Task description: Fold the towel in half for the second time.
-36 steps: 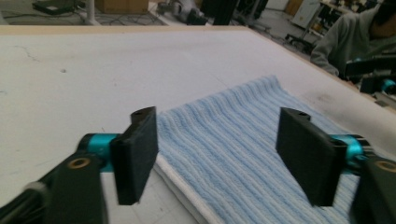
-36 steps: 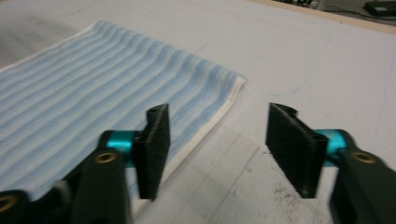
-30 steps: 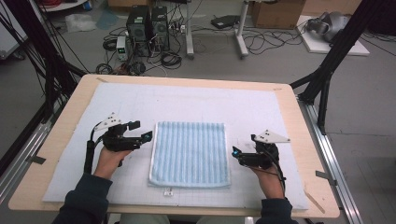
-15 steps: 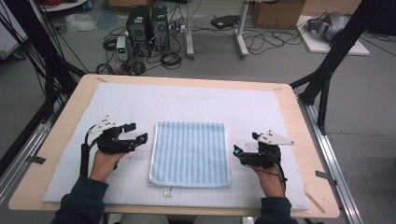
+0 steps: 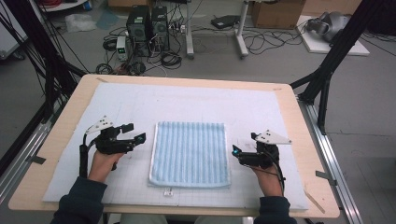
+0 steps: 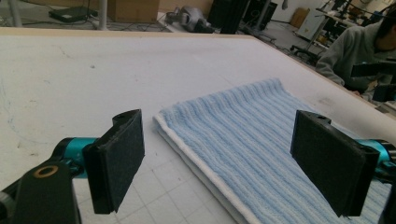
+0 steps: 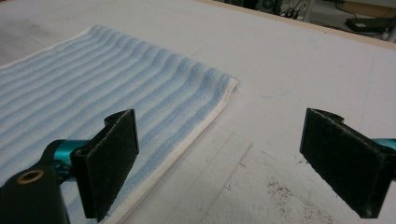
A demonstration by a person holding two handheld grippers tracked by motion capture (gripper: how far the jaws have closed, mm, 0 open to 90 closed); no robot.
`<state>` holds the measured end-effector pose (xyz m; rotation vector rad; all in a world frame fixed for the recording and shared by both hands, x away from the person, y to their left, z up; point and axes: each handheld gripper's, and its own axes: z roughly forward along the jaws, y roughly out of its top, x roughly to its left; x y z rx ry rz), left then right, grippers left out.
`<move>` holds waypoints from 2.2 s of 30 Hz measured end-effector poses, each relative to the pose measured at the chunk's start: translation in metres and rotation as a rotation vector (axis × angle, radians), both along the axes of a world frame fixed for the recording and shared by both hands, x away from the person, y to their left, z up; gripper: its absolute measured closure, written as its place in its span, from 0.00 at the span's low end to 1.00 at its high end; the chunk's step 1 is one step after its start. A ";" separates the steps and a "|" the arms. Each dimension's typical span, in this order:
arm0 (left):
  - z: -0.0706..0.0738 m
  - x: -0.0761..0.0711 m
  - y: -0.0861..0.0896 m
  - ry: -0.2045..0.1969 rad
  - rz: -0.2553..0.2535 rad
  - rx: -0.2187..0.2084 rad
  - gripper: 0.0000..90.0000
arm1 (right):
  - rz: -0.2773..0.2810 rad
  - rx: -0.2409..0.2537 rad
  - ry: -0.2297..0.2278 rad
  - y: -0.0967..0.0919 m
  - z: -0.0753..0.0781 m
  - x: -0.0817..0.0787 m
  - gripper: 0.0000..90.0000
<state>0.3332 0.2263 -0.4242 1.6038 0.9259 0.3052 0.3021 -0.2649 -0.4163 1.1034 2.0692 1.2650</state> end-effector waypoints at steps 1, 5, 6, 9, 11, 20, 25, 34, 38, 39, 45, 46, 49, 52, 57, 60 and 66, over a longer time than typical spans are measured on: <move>0.000 0.000 0.000 -0.001 0.001 -0.001 0.20 | -0.002 0.002 0.005 0.000 0.000 0.000 0.12; 0.001 -0.001 0.001 -0.010 0.011 0.006 0.20 | -0.004 -0.002 0.006 0.000 -0.001 0.001 0.12; 0.001 0.000 0.001 -0.009 0.013 0.009 0.21 | -0.004 -0.004 0.006 0.000 -0.002 0.001 0.12; 0.001 0.000 -0.001 -0.011 0.012 0.033 0.21 | -0.002 -0.001 0.010 -0.001 -0.002 0.000 0.12; 0.000 0.001 -0.003 -0.001 0.009 0.070 0.23 | -0.003 0.004 0.016 -0.002 -0.002 0.000 0.12; 0.004 0.031 -0.021 0.081 0.012 0.061 0.28 | 0.011 0.006 0.039 0.000 -0.006 0.000 0.12; 0.000 0.057 -0.035 0.142 0.000 0.094 0.34 | 0.019 0.019 0.044 0.001 -0.005 -0.001 0.12; -0.016 0.083 -0.042 0.211 0.049 0.138 0.40 | 0.016 0.036 0.052 -0.001 -0.007 -0.001 0.12; -0.020 0.086 -0.048 0.192 0.044 0.153 0.43 | 0.014 0.035 0.061 -0.002 -0.008 0.000 0.12; -0.021 0.087 -0.050 0.191 0.043 0.156 0.44 | 0.014 0.034 0.060 -0.001 -0.008 0.000 0.12; -0.027 0.087 -0.057 0.188 0.035 0.224 0.54 | 0.007 0.032 0.070 -0.001 -0.009 0.000 0.12; -0.027 0.087 -0.059 0.184 0.024 0.253 0.57 | 0.006 0.032 0.070 -0.001 -0.009 0.000 0.12; -0.027 0.087 -0.068 0.175 0.018 0.339 0.65 | 0.011 0.022 0.069 0.000 -0.010 0.002 0.12; -0.027 0.087 -0.069 0.175 0.031 0.346 0.70 | 0.010 0.024 0.075 0.001 -0.010 0.001 0.12; -0.027 0.085 -0.072 0.145 0.004 0.373 0.93 | 0.009 0.017 0.076 0.003 -0.011 0.003 0.12; -0.027 0.085 -0.070 0.156 0.001 0.354 0.94 | 0.012 0.009 0.080 0.005 -0.012 0.006 0.12; -0.027 0.086 -0.068 0.162 -0.006 0.339 0.95 | 0.021 0.009 0.120 0.013 -0.006 0.028 0.12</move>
